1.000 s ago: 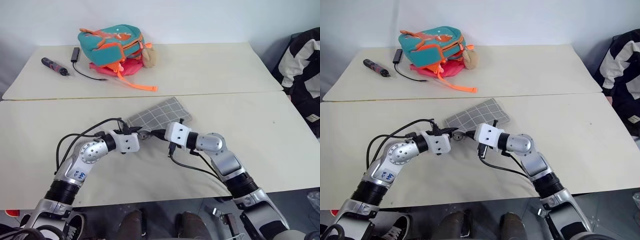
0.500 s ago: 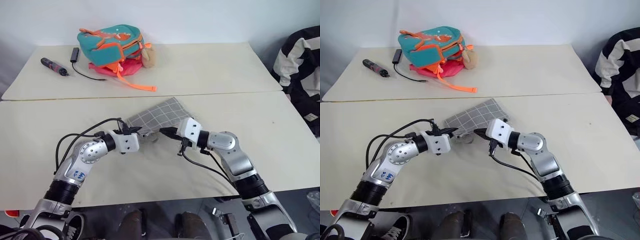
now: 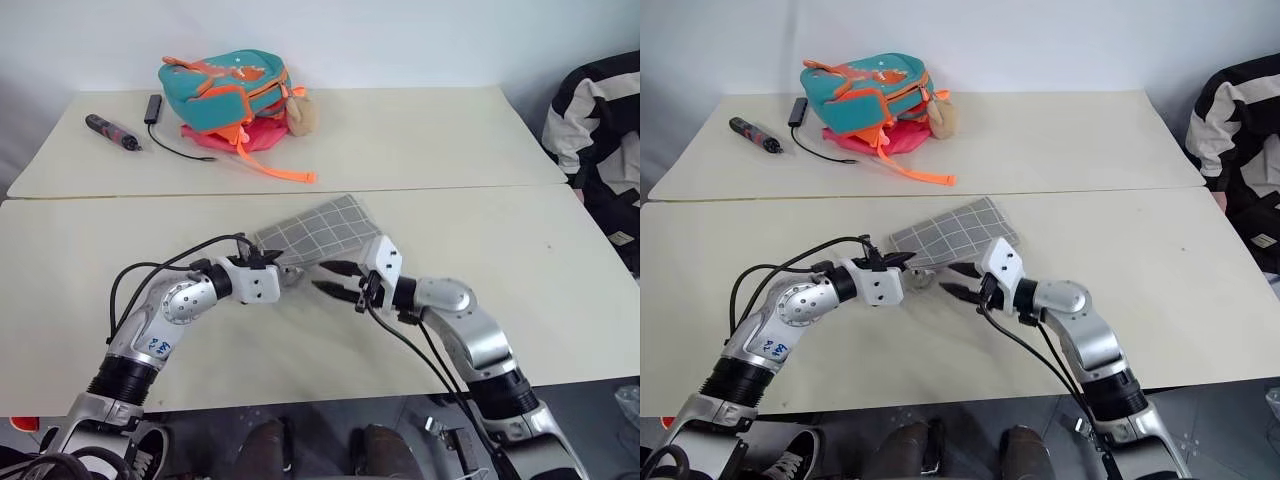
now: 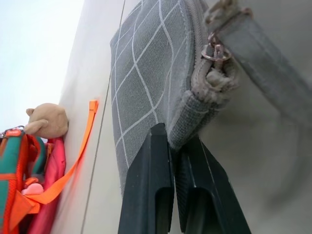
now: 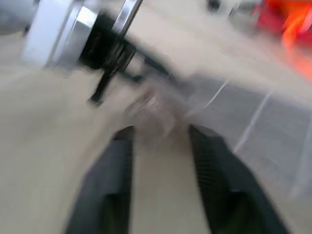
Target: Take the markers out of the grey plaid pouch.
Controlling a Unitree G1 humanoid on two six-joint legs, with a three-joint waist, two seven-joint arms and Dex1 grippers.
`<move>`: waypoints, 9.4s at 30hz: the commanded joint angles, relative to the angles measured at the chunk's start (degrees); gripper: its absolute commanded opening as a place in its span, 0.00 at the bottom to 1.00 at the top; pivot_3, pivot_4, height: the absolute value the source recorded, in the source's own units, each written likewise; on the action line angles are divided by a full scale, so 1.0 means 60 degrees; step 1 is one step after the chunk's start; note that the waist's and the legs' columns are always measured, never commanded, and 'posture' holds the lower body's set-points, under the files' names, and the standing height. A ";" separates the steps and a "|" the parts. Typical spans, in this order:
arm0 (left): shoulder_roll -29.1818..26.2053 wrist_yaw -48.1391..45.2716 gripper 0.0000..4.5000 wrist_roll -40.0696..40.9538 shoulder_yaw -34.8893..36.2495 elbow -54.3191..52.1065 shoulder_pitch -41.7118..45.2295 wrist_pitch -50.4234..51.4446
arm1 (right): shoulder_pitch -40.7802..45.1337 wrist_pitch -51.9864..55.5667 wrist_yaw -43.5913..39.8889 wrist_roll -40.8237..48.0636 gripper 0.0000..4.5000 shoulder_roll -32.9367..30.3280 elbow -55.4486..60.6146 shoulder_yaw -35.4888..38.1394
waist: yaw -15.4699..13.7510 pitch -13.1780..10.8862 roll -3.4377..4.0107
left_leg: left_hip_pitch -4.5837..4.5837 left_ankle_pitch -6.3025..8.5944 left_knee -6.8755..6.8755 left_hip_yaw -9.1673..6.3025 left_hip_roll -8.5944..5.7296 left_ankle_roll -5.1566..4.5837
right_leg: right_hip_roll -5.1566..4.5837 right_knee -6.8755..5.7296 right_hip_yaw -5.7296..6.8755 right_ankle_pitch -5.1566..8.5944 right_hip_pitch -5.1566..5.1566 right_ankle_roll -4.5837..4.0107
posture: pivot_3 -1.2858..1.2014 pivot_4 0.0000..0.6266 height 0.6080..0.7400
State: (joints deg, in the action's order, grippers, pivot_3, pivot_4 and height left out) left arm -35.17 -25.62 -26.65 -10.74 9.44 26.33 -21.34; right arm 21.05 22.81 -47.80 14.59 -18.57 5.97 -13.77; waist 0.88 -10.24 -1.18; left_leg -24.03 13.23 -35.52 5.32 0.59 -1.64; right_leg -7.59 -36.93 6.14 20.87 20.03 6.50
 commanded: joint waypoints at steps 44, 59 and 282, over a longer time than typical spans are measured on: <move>0.0286 -0.0269 0.00 0.0322 0.0006 -0.1043 0.0325 0.0617 | 0.0825 0.1177 0.2122 0.1046 0.00 0.2703 -0.1147 0.0831 | -0.0083 0.0000 0.0000 | -0.0018 0.0002 0.0002 0.0013 -0.0001 0.0003 | 0.0012 -0.0013 -0.0009 0.0000 0.0035 0.0000 | 0.52 0.24 1.00; -0.0392 -0.0564 0.00 0.1143 0.0324 -0.0544 -0.0096 -0.0028 | 0.0274 0.1419 0.0737 0.1391 0.00 0.0220 -0.0218 0.1438 | -0.0093 -0.0001 0.0001 | -0.0018 0.0004 0.0001 0.0015 0.0005 0.0001 | 0.0000 -0.0006 -0.0012 0.0000 0.0035 0.0000 | 0.52 0.24 1.00; 0.1304 -0.3500 0.00 0.8341 0.1691 -0.3229 -0.0156 0.8100 | 0.3058 -0.5851 -0.2573 -0.2714 0.63 -0.3460 -0.0617 -0.0324 | -0.0132 -0.0017 0.0016 | -0.0010 0.0037 -0.0071 -0.0016 0.0039 0.0006 | 0.0012 0.0108 -0.0001 -0.0012 -0.0070 0.0022 | 0.52 0.24 1.00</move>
State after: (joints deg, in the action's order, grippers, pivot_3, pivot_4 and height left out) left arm -27.43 -46.11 22.52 -0.75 -8.43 24.50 27.92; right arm 38.62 -8.97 -62.22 -1.21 -38.13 1.51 -16.27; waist 0.09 -10.34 -1.09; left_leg -24.09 13.45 -35.95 5.23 0.82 -1.61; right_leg -7.53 -36.28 6.13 20.80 19.61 6.63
